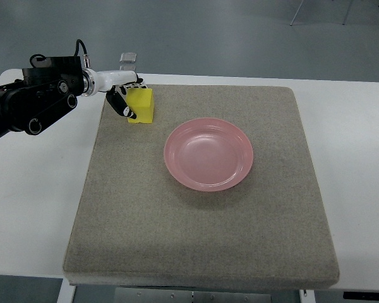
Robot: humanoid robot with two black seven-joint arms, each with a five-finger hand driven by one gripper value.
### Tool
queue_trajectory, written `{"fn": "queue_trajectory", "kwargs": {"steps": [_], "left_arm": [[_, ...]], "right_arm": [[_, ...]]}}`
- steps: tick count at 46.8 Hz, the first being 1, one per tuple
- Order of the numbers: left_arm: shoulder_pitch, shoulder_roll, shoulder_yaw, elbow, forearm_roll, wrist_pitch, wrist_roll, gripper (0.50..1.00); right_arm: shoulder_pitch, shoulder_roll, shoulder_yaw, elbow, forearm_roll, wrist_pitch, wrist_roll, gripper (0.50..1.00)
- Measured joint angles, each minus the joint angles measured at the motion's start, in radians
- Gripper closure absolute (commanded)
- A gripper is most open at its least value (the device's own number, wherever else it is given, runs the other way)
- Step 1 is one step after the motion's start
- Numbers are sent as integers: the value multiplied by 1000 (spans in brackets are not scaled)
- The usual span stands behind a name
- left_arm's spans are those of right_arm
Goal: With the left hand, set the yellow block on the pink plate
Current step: 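Close the left hand fingers around the yellow cube and lift, then carry the cube over the pink plate and release it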
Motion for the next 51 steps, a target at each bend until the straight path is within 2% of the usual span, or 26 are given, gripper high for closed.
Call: {"fn": "queue_trajectory", "kwargs": {"steps": [3, 12, 24, 28, 41, 51], "left_arm": [[0, 0, 0, 0, 0, 0, 0, 887], [-6, 2, 0, 0, 0, 0, 0, 999], [-66, 50, -3, -23, -11, -11, -1, 1000], [-84, 81, -4, -93, -16, -16, -2, 1000], [-85, 163, -7, -464, -21, -45, -2, 1000], [-72, 153, -2, -566, -3, -57, -1, 1000]], "right_arm": [[0, 0, 0, 0, 0, 0, 0, 576], [0, 0, 0, 0, 0, 0, 0, 576], [0, 0, 0, 0, 0, 0, 0, 576], [0, 0, 0, 0, 0, 0, 0, 576], [0, 0, 0, 0, 0, 0, 0, 576], [0, 0, 0, 0, 0, 0, 0, 576]]}}
